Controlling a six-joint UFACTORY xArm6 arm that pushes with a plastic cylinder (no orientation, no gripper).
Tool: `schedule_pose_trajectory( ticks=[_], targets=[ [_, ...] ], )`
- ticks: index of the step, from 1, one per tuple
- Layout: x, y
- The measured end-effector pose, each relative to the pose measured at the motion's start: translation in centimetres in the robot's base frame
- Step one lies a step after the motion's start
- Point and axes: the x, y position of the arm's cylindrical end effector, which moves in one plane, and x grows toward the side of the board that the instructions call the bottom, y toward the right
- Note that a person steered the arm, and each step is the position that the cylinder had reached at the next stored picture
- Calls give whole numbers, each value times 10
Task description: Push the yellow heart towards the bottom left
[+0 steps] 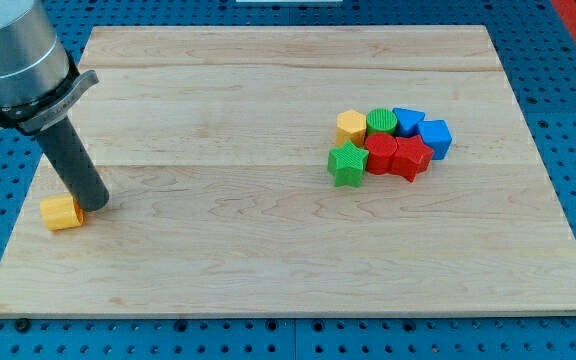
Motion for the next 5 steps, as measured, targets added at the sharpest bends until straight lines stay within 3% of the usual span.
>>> schedule_pose_trajectory(
  ticks=[1,2,4,5],
  targets=[
    [-40,40],
    [-55,-2],
    [6,-21],
    [-13,59]
  ],
)
